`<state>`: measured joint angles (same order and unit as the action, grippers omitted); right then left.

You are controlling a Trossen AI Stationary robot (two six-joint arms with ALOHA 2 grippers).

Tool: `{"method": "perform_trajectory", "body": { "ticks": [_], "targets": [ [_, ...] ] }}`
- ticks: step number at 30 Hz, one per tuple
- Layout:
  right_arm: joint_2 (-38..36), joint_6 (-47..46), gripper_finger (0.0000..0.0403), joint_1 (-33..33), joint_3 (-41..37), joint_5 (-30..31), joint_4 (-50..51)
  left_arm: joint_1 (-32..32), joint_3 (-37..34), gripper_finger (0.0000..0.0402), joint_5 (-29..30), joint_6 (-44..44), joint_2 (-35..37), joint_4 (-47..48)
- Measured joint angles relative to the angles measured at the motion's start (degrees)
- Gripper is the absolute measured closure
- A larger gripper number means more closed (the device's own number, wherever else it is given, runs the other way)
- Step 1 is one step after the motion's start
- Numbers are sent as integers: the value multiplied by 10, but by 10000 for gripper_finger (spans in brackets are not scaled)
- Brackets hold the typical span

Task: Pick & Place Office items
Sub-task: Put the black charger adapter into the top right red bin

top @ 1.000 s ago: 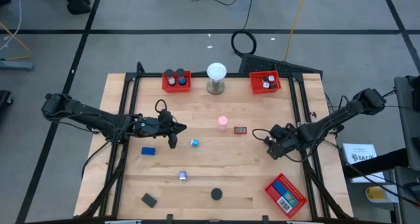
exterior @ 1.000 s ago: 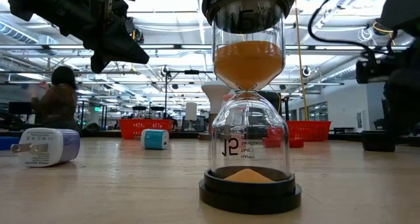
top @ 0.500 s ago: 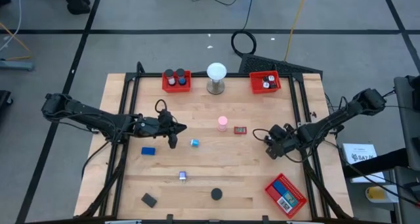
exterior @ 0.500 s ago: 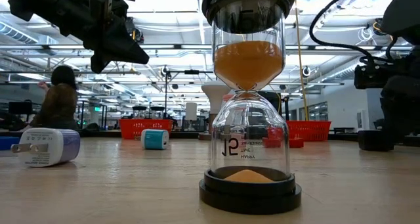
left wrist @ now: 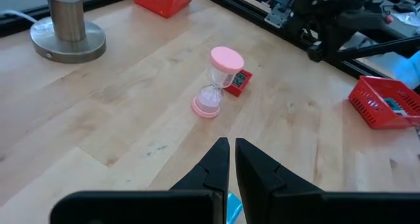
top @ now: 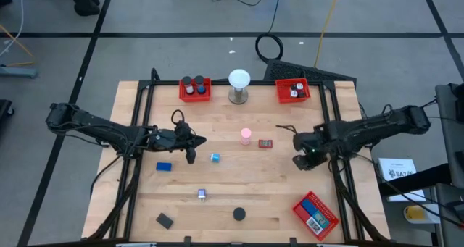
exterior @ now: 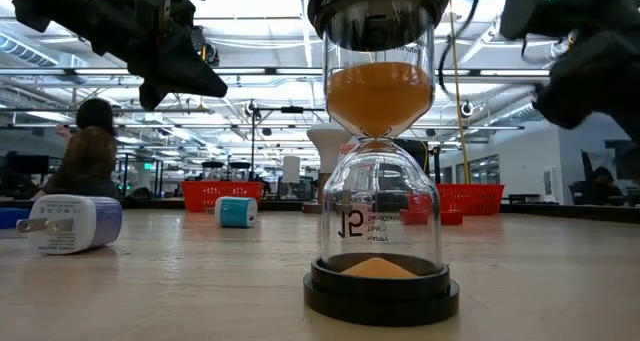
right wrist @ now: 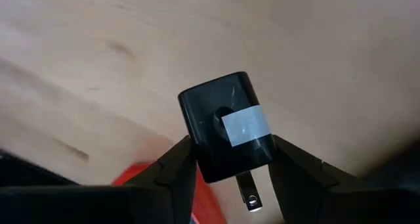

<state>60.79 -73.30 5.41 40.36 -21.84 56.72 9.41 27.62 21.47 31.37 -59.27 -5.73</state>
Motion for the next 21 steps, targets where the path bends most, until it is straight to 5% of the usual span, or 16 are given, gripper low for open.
{"method": "perform_trajectory", "body": {
  "ticks": [6,21],
  "targets": [
    [72,-4,249,-75,2,-94,32,0,0,376,9,-23,0,0],
    [226,90,246,-179,2,-173,32,0,0,376,-5,-41,0,1]
  ]
}}
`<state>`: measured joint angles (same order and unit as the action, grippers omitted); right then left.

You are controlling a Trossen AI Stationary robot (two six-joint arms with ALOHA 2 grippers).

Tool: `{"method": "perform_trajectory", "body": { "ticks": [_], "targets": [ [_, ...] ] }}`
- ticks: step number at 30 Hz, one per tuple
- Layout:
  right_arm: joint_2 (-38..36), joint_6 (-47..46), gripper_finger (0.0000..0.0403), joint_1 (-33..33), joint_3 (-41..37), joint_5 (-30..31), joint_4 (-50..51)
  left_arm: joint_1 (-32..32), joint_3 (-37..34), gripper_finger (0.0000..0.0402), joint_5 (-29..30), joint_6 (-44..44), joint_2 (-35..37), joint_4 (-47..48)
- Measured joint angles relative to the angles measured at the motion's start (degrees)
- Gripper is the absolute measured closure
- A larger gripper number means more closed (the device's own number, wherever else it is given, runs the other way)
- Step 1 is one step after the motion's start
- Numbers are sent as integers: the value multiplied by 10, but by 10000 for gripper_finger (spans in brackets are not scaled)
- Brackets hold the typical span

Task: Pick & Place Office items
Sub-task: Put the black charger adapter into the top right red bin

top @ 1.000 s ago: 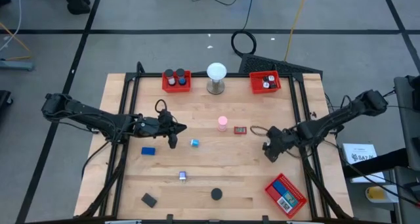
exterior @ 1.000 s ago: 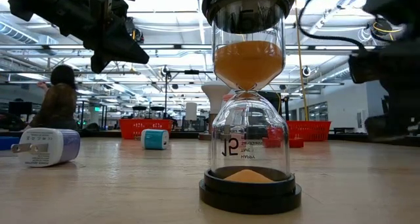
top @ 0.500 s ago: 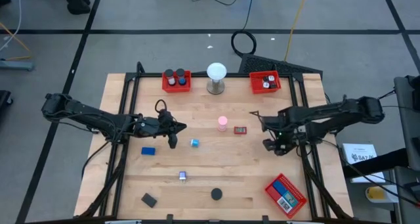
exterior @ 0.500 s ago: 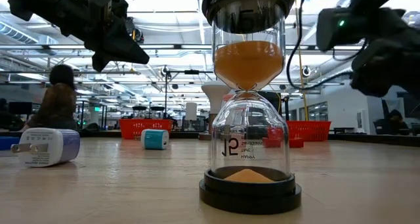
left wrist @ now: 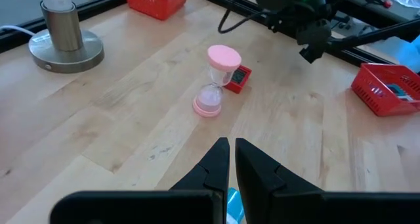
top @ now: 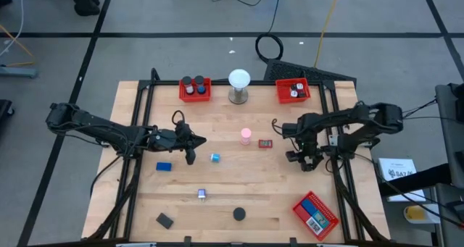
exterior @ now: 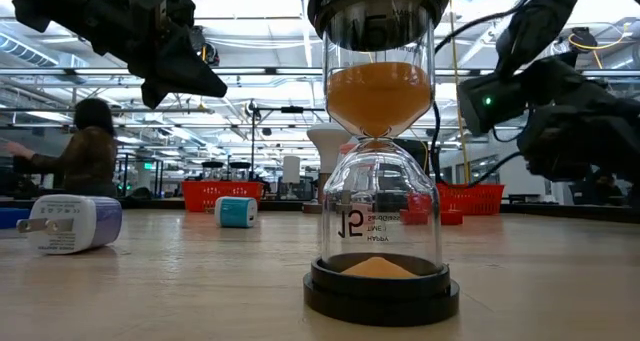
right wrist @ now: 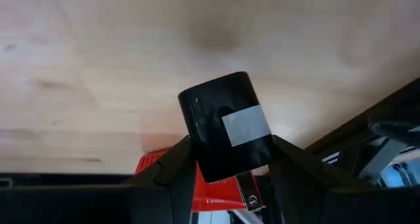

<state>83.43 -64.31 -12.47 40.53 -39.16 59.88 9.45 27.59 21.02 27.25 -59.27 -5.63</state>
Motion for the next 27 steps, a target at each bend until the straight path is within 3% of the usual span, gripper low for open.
{"method": "perform_trajectory", "body": {
  "ticks": [8,27],
  "targets": [
    [40,31,240,-18,0,2,-16,4,0,376,-1,1,0,0],
    [17,40,156,-26,0,49,-33,23,0,376,-2,3,0,4]
  ]
}}
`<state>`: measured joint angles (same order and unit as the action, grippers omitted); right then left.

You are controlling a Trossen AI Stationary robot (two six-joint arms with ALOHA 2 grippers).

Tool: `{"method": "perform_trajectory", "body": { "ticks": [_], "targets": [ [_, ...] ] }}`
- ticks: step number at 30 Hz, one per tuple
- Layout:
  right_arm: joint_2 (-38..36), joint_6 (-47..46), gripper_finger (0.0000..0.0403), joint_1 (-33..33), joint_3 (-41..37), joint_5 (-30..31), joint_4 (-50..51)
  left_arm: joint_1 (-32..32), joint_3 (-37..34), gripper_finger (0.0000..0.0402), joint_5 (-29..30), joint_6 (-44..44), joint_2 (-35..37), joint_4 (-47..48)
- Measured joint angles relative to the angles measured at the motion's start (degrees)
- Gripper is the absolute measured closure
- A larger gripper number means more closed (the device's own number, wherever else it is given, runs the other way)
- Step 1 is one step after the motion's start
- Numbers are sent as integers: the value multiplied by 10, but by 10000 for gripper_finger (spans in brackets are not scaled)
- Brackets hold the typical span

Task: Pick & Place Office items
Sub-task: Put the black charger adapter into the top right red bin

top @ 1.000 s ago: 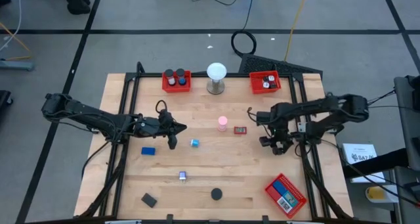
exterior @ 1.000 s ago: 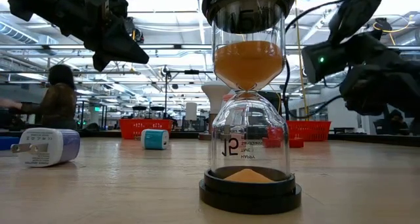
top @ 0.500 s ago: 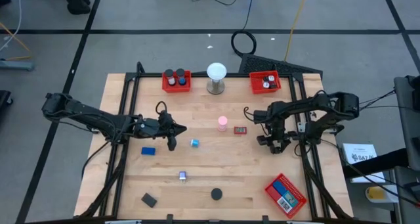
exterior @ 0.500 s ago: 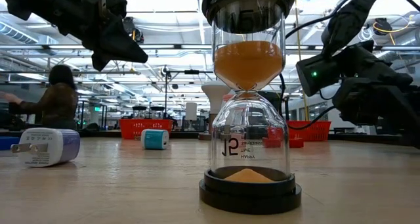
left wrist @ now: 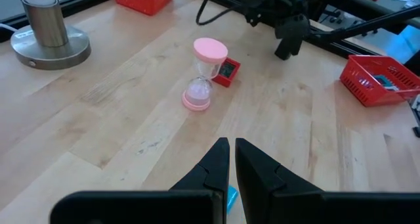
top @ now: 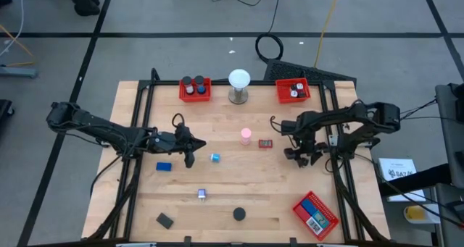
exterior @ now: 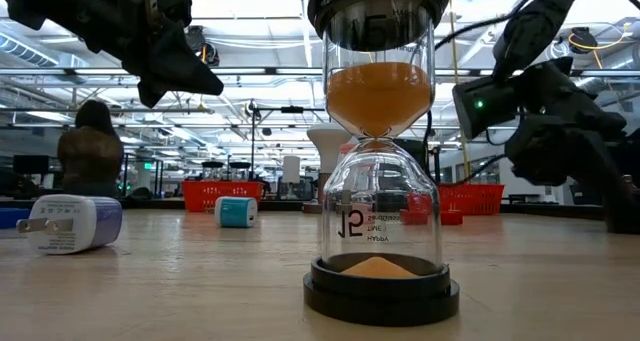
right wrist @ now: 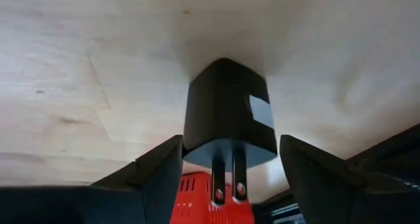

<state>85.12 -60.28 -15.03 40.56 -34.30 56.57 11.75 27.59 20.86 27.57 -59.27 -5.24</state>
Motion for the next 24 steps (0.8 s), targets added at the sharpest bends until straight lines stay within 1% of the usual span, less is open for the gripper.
{"method": "perform_trajectory", "body": {
  "ticks": [3,6,9,14,17,19,24],
  "targets": [
    [-41,9,152,7,1,31,9,0,0,376,0,1,0,1],
    [-102,10,153,30,3,73,20,0,0,376,0,1,0,5],
    [-171,13,153,76,3,148,25,0,0,376,-4,11,0,8],
    [-260,38,147,190,3,291,17,0,0,376,-13,11,0,9],
    [-284,45,140,255,3,354,18,0,0,376,-13,12,0,8],
    [-286,45,133,289,3,380,17,0,0,376,-13,12,0,8],
    [-268,57,109,351,3,403,15,0,0,376,-13,12,0,8]
  ]
}}
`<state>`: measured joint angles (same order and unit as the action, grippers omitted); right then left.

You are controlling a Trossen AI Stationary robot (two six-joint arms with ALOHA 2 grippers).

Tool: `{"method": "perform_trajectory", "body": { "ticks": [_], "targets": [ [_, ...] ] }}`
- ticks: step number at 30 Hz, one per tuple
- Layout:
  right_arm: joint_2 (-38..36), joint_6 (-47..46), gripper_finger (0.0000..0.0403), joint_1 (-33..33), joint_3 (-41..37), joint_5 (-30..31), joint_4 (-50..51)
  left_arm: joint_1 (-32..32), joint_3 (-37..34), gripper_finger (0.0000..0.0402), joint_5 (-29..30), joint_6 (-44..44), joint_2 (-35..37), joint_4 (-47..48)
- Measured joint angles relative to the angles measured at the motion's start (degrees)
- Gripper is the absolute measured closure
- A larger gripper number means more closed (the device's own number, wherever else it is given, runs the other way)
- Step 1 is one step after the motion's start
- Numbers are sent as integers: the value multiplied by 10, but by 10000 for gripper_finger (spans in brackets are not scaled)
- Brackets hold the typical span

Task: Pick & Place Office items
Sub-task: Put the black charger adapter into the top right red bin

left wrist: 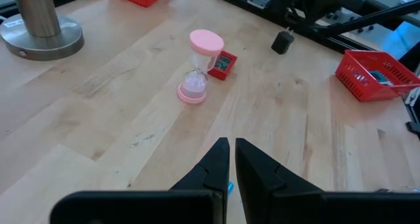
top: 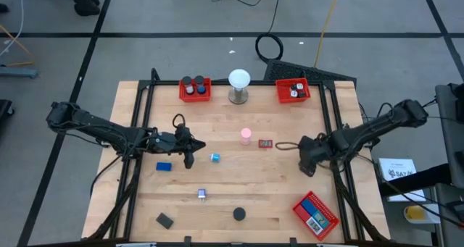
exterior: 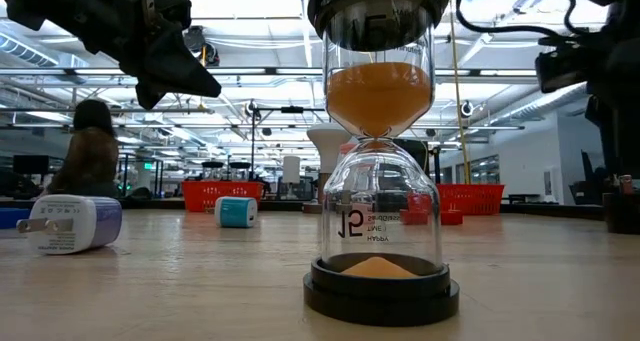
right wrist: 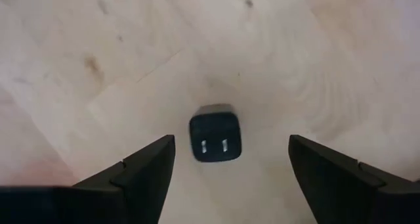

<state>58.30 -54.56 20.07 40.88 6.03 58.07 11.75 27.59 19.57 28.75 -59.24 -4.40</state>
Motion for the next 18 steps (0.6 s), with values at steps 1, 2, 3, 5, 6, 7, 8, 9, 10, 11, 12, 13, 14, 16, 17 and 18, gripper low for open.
{"method": "perform_trajectory", "body": {
  "ticks": [1,2,3,5,6,7,8,9,10,11,12,13,14,16,17,18],
  "targets": [
    [4,0,104,7,0,0,-1,0,0,376,0,0,0,0],
    [9,0,100,12,0,1,-3,0,0,376,0,0,0,0],
    [15,1,96,16,0,1,-3,0,0,376,1,0,0,0],
    [25,11,93,23,0,4,-6,0,0,376,12,0,0,0],
    [29,16,93,25,-2,10,-10,0,0,376,19,0,0,0],
    [33,17,94,26,-6,13,-17,0,0,376,24,0,0,1],
    [36,18,96,26,-13,14,-27,0,0,376,29,0,0,1],
    [38,17,99,26,-22,13,-38,0,0,376,31,0,0,2],
    [39,15,103,26,-31,13,-50,0,0,376,33,0,0,2],
    [40,14,107,26,-40,14,-64,0,0,376,34,0,0,2],
    [40,12,112,26,-49,13,-74,0,0,376,34,0,0,2],
    [41,6,117,25,-56,13,-81,0,0,376,34,1,0,2],
    [40,-3,123,25,-62,13,-88,0,0,376,34,3,0,2],
    [40,-24,137,24,-72,13,-95,0,0,376,34,6,0,3],
    [40,-31,146,24,-75,13,-96,0,0,376,35,10,0,4],
    [40,-33,156,24,-77,13,-99,0,0,376,35,13,0,4]
  ]
}}
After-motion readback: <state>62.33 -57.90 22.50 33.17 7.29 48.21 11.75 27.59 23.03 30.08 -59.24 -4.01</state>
